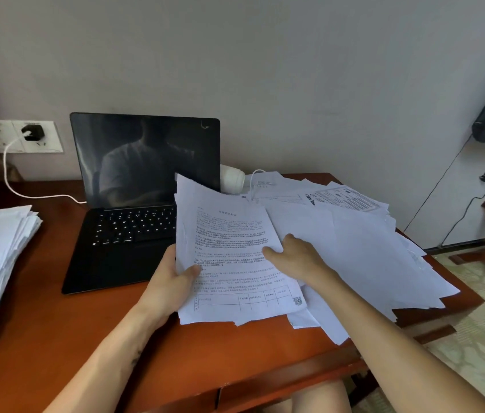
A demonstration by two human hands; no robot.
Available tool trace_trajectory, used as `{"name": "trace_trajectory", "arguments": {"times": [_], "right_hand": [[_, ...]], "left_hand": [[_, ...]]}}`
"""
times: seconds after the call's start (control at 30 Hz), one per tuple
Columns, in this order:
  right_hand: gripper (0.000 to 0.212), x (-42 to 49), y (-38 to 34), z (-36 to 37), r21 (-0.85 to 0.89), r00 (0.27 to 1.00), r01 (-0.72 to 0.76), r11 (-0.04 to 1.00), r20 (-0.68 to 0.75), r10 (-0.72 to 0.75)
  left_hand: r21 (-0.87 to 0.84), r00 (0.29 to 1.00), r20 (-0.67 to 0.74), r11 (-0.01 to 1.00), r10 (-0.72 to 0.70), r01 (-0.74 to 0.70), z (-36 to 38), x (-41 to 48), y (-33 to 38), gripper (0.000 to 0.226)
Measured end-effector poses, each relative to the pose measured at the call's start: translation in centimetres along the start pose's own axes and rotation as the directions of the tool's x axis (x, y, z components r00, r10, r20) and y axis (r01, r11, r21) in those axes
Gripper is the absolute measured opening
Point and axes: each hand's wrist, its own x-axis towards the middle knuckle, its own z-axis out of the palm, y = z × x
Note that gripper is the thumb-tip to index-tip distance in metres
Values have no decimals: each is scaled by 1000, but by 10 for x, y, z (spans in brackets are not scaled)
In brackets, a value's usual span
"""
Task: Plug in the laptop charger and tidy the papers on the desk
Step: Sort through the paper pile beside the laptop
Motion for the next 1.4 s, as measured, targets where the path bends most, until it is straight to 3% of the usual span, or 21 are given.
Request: {"name": "trace_trajectory", "arguments": {"times": [0.13,0.37,0.5,0.6,0.67,0.77,1.0,1.1,1.27,1.33,1.4], "right_hand": [[36,-3,5,-2,122,998,19,992,-62,-11],[20,-2,9,-2,505,999,-42,862,51,19],[24,1,15,1,565,991,-75,822,-48,123],[24,-4,18,2,598,957,-39,800,-208,203],[24,-8,17,3,608,960,-25,794,-206,188],[25,-14,15,12,587,991,-1,810,-110,81],[22,-15,8,9,485,931,18,874,-327,162],[23,-20,2,12,463,955,43,885,-279,100],[32,-31,20,1,228,979,88,970,-197,-42],[29,-37,42,-7,113,957,75,991,-287,-40],[35,-40,64,-14,-34,930,-28,999,-367,14]], "left_hand": [[-35,1000,-16,999,-3,3,-1,-4,3,38],[-103,1000,26,995,-7,10,-3,-5,8,26],[-84,999,42,996,14,-10,-3,-4,7,21],[-36,999,36,999,37,-36,0,-5,8,13],[-28,999,27,999,33,-32,0,-4,8,16],[-26,998,64,999,25,-23,-3,-2,4,25],[7,982,185,999,-34,33,-15,3,-7,50],[40,977,199,996,-81,75,-14,12,0,60],[-19,981,134,989,-142,146,-9,19,4,37],[-72,970,141,975,-197,209,-6,8,9,36],[-89,974,143,978,-176,189,-9,-1,10,34]]}}
